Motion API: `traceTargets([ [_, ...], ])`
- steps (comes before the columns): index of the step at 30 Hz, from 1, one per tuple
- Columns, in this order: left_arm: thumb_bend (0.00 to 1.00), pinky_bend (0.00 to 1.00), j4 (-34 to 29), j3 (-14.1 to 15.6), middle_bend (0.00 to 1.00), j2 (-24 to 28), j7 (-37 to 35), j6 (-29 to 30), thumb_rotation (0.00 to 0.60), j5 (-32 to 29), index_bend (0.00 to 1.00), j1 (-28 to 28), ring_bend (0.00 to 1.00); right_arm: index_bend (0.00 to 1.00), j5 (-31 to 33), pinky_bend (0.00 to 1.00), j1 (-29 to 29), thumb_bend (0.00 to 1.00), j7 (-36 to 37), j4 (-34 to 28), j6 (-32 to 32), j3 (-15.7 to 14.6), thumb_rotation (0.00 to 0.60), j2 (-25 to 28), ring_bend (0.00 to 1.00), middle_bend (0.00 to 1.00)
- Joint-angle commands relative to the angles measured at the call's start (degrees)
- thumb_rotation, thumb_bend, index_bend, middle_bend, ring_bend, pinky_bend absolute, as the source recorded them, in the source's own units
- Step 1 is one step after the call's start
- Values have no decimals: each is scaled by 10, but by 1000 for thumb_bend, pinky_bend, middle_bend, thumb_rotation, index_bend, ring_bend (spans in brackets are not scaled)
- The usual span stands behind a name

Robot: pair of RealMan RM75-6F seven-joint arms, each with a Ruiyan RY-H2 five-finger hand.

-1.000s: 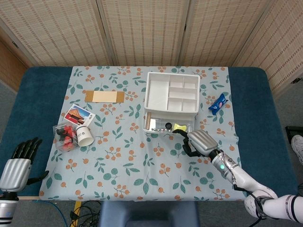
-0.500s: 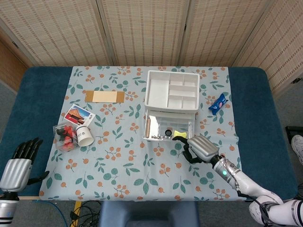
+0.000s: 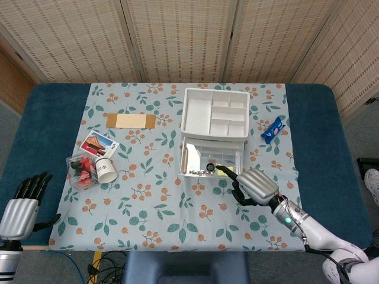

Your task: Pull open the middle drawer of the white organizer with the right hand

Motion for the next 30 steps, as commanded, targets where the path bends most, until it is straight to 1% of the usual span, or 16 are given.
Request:
traceTargets([
  [1, 165, 79, -1, 0, 62, 1, -1, 2, 600, 2, 54, 1, 64, 0, -14, 1000, 12, 611, -29, -24, 6, 17, 600, 30, 841, 733],
  [4, 165, 79, -2, 1, 62, 2, -2, 6, 600, 3, 54, 3, 64, 0, -7, 1000, 31, 565, -68, -29, 3, 37, 600, 45, 841, 732],
  [6, 165, 79, -3, 1, 63, 2, -2, 7, 600, 3, 54, 4, 64, 33, -1, 1000, 47, 516, -99, -22, -3, 48, 600, 46, 841, 733],
  [8, 165, 79, -5, 1, 63, 4, -1, 9, 600, 4, 54, 5, 64, 103, 10, 1000, 70, 424, -143, -7, -15, 60, 600, 40, 841, 733],
  [10, 165, 79, -7, 1, 62, 5, -2, 13, 600, 6, 54, 6, 64, 144, 25, 1000, 90, 353, -180, 9, -27, 68, 600, 30, 841, 736],
  [14, 165, 79, -7, 0, 63, 7, -1, 15, 600, 1, 54, 9, 64, 243, 58, 1000, 124, 258, -225, 35, -52, 75, 600, 7, 841, 762],
  [17, 166, 79, -8, 0, 63, 8, -2, 17, 600, 1, 54, 10, 64, 277, 79, 1000, 146, 205, -257, 58, -64, 73, 600, -17, 848, 788],
  [22, 166, 79, -8, -1, 63, 10, -2, 17, 600, -1, 54, 12, 64, 328, 98, 1000, 175, 191, -306, 98, -73, 63, 600, -59, 882, 825],
  [30, 166, 78, -7, -1, 63, 10, -3, 18, 600, -2, 54, 14, 64, 349, 142, 1000, 213, 204, -362, 143, -82, 51, 600, -105, 897, 843],
])
